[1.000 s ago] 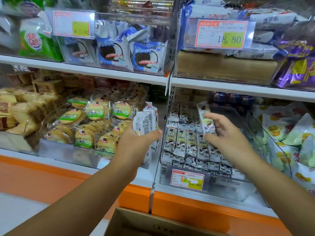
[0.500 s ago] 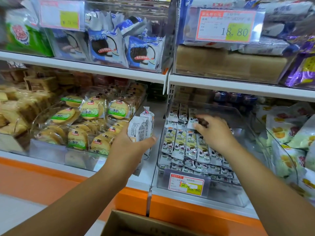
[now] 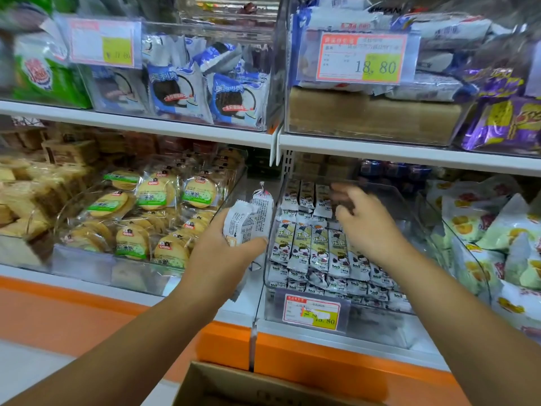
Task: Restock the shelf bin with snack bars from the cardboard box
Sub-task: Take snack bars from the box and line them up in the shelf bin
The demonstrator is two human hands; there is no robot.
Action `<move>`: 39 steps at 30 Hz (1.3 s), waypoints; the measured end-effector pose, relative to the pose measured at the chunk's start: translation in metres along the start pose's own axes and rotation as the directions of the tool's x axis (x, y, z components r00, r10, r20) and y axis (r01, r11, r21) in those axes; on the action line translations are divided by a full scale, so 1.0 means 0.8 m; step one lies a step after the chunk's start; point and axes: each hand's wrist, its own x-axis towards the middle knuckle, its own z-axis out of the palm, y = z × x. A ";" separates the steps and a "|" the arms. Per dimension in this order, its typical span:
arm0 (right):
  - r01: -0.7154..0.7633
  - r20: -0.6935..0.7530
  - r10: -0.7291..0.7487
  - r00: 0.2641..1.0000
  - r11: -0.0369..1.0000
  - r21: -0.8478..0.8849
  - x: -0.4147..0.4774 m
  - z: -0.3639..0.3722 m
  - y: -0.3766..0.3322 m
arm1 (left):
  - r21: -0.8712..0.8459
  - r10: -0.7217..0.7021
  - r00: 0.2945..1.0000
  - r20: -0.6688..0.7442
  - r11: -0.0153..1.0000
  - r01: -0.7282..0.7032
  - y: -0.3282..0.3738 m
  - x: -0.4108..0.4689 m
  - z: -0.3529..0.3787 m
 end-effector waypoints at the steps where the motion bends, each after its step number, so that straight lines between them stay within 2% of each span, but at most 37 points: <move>1: 0.037 -0.015 -0.036 0.999 0.998 0.058 -0.011 -0.002 -0.011 | 0.000 0.022 1.000 0.002 1.000 -0.022 0.003 -0.001 0.000; 4: 0.115 0.025 -0.124 0.992 0.966 0.232 -0.051 -0.001 -0.041 | -0.079 -0.014 1.000 0.016 0.997 0.015 0.010 -0.006 0.001; 6: 0.142 0.123 -0.190 0.974 0.937 0.319 -0.078 0.002 -0.055 | -0.179 -0.088 0.995 0.044 0.979 0.095 0.012 -0.011 0.006; 9: 0.070 0.256 -0.177 0.950 0.923 0.378 -0.108 0.010 -0.062 | -0.234 -0.121 0.984 0.133 0.961 0.150 0.015 -0.019 0.017; 12: -0.006 0.216 -0.098 0.971 0.900 0.437 -0.118 0.015 -0.059 | -0.222 -0.099 0.974 0.206 0.964 0.145 0.019 -0.030 0.026; 16: -0.043 0.191 -0.076 0.979 0.833 0.551 -0.119 0.012 -0.054 | -0.223 -0.086 0.971 0.224 0.965 0.137 0.022 -0.034 0.027; 18: -0.021 0.163 -0.075 0.984 0.854 0.521 -0.119 0.010 -0.052 | -0.249 -0.078 0.976 0.204 0.960 0.128 0.022 -0.032 0.024; 20: 0.043 0.099 -0.090 0.991 0.915 0.402 -0.121 0.008 -0.050 | -0.288 -0.081 0.983 0.163 0.949 0.126 0.022 -0.029 0.020; 24: 0.237 0.030 -0.246 0.969 0.955 0.177 -0.129 0.008 -0.051 | -0.340 -0.118 0.987 0.106 0.929 0.148 0.019 -0.021 0.015; 28: 0.271 0.052 -0.283 0.958 0.948 0.164 -0.126 0.016 -0.045 | -0.355 -0.144 0.984 0.102 0.919 0.171 0.017 -0.018 0.013; 34: 0.278 0.169 -0.302 0.938 0.949 0.151 -0.123 0.012 -0.035 | -0.297 -0.129 0.989 0.070 0.944 0.144 0.012 -0.013 0.008; 36: 0.291 0.135 -0.309 0.941 0.947 0.137 -0.122 0.015 -0.033 | -0.268 -0.110 0.992 0.067 0.956 0.124 0.011 -0.012 0.008; 39: 0.271 -0.013 -0.273 0.962 0.946 0.180 -0.112 0.015 -0.026 | -0.195 -0.057 0.997 0.058 0.978 0.068 0.011 -0.012 0.010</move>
